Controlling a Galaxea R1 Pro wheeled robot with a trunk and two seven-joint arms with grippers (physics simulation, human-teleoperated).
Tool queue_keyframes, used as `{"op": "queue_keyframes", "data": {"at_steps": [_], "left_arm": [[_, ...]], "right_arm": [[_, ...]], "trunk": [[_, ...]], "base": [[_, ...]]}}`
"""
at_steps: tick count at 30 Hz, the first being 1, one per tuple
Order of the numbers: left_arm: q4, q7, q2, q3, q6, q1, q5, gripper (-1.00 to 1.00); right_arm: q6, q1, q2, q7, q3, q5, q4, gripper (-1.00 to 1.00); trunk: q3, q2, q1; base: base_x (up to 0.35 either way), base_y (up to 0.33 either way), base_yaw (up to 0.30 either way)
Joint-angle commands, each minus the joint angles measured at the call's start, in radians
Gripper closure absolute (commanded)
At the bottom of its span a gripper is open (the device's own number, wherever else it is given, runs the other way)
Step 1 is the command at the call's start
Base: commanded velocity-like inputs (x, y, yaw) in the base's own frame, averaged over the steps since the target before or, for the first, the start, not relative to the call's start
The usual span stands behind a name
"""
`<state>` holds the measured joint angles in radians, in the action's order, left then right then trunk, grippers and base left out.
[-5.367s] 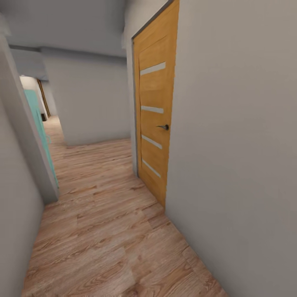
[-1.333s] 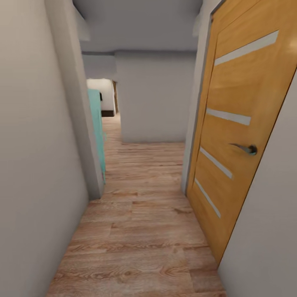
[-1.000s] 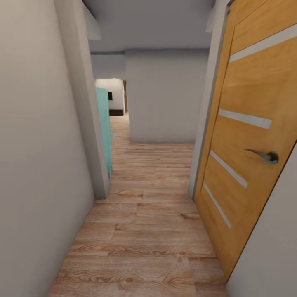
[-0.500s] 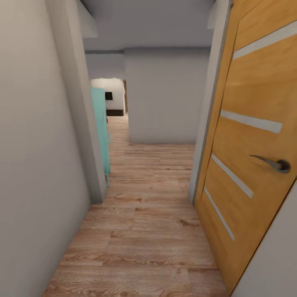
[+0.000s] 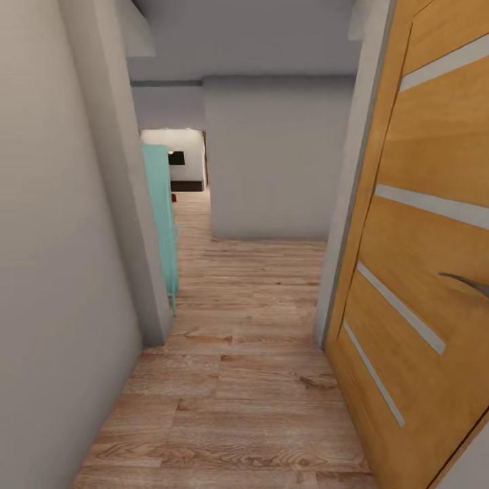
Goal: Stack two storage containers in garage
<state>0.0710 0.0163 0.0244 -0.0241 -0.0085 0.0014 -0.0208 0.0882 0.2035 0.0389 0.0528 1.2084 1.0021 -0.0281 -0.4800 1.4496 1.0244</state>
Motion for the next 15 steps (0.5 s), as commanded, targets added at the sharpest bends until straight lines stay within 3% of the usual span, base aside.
{"op": "queue_keyframes", "data": {"at_steps": [1, 15], "left_arm": [[0.001, 0.002, 0.0, -0.002, -0.001, 0.0, -0.002, -1.0], [0.0, 0.003, -0.001, -0.002, -0.001, 0.0, -0.004, -1.0]], "right_arm": [[0.004, 0.001, -0.001, 0.006, 0.008, 0.01, -0.003, -1.0], [0.004, 0.001, -0.004, 0.006, 0.008, 0.011, -0.003, -1.0]], "trunk": [[-0.001, 0.0, 0.001], [-0.001, 0.0, 0.001]], "base": [[0.32, 0.0, 0.0], [0.32, 0.0, 0.0]]}}
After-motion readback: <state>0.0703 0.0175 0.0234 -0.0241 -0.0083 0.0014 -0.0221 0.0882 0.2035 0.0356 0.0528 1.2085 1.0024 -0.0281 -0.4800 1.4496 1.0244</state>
